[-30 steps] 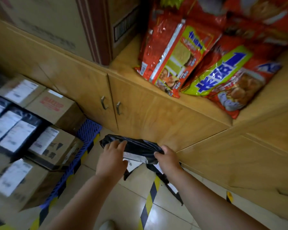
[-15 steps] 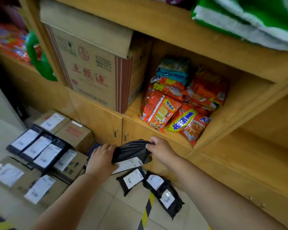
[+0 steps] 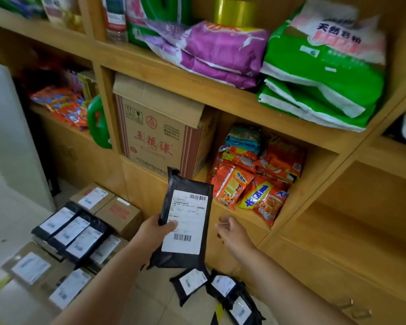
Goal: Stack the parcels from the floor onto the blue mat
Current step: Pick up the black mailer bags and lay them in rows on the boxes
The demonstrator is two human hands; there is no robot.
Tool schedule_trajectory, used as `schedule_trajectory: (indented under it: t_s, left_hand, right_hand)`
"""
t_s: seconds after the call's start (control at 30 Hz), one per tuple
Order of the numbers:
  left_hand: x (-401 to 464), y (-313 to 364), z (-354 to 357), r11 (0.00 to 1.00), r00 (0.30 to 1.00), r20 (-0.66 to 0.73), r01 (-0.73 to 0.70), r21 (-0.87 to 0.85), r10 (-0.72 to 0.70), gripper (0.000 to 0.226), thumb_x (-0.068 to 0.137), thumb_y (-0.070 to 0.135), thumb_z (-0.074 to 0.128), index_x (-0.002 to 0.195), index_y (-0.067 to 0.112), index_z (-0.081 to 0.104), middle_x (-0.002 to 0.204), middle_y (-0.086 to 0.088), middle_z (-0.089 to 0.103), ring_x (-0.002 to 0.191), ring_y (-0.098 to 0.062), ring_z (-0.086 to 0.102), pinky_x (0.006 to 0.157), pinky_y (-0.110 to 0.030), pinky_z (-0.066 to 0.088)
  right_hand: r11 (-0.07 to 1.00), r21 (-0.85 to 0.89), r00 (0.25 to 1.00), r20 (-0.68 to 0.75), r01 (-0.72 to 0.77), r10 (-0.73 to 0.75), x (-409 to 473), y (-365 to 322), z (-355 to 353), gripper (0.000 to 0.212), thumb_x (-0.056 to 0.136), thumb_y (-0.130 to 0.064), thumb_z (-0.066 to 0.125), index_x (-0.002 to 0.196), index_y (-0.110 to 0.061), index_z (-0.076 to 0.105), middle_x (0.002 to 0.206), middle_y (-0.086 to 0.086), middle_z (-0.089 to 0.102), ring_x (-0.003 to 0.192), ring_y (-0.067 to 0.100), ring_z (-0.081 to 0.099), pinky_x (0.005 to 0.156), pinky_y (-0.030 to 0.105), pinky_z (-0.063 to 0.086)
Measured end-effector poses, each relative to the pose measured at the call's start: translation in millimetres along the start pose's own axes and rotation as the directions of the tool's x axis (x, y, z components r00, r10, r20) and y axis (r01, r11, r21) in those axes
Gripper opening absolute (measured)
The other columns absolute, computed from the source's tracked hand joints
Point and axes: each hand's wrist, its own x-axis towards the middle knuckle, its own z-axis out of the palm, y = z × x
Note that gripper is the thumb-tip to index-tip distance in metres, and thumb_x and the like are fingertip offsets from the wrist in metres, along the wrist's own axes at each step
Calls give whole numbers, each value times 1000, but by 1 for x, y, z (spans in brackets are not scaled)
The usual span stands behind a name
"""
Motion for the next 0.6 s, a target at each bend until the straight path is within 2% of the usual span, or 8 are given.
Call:
schedule_trajectory:
  t_s: [0.07, 0.13, 0.23, 0.3, 0.37, 0.47, 0.53, 0.6]
  left_hand:
    - [-14, 2, 1, 999, 1000, -1, 1, -39, -1, 23, 92, 22, 60, 113, 12, 56, 85, 2, 68, 76, -16, 67, 59, -25, 50]
    - [-31, 2, 4, 999, 1000, -13, -9, -53, 8, 22, 93, 23, 58, 112, 12, 56, 84, 4, 67, 74, -13, 66, 54, -22, 49]
    - [-59, 0, 11, 997, 999, -40, -23, -78, 20, 30, 93, 25, 57, 119, 10, 53, 91, 3, 66, 77, -14, 66, 57, -24, 51]
    - [-78, -4, 18, 996, 997, -71, -13, -87, 7, 33, 93, 29, 57, 119, 9, 50, 98, -1, 66, 83, -18, 66, 66, -31, 54]
    - [-102, -11, 23, 999, 993, -114, -9, -40, 4, 30, 94, 32, 55, 114, 12, 48, 102, -3, 63, 88, -21, 64, 73, -36, 53]
    - [-138, -28, 30, 1000, 992, -126, -6, -27, 2, 30, 95, 31, 53, 117, 11, 46, 108, -3, 62, 94, -22, 62, 82, -40, 53]
    - [-165, -40, 33, 999, 991, -131, -9, -38, 4, 34, 96, 26, 51, 127, 16, 40, 114, -1, 59, 97, -19, 59, 79, -34, 51]
    - [-190, -55, 33, 999, 990, -137, -30, -38, 24, 47, 97, 22, 49, 140, 19, 29, 118, 2, 54, 98, -16, 56, 76, -27, 48]
  right_hand:
    - [1000, 9, 999, 49, 13, -14, -17, 1, 4, 40, 97, -34, 48, 133, -18, 45, 125, 4, 57, 111, 20, 56, 91, 34, 49]
    - [998, 49, 995, 93, 25, -29, -35, 1, 6, 40, 97, -37, 45, 135, -22, 44, 123, 2, 59, 111, 18, 56, 96, 36, 47]
    - [990, 136, 986, 161, 29, -50, -64, 6, 7, 41, 96, -37, 49, 135, -24, 44, 114, -3, 63, 102, 12, 60, 88, 29, 52]
    - [987, 156, 980, 185, 45, -74, -83, 12, 7, 40, 96, -33, 52, 133, -24, 43, 110, -4, 63, 92, 4, 61, 68, 15, 52]
    - [983, 176, 979, 184, 56, -89, -102, 21, 7, 44, 96, -28, 54, 137, -22, 40, 111, -1, 62, 85, -1, 59, 55, 8, 47]
    - [981, 187, 983, 167, 47, -79, -127, 38, 9, 48, 95, -26, 55, 140, -18, 39, 114, 2, 61, 83, 2, 59, 55, 12, 47]
    - [981, 195, 982, 182, 16, -53, -144, 50, 13, 49, 95, -28, 54, 141, -19, 39, 112, 0, 62, 86, 5, 61, 61, 17, 49]
    - [980, 200, 976, 215, -12, -32, -161, 60, 20, 48, 96, -30, 53, 140, -20, 39, 103, -4, 64, 86, 7, 62, 59, 18, 50]
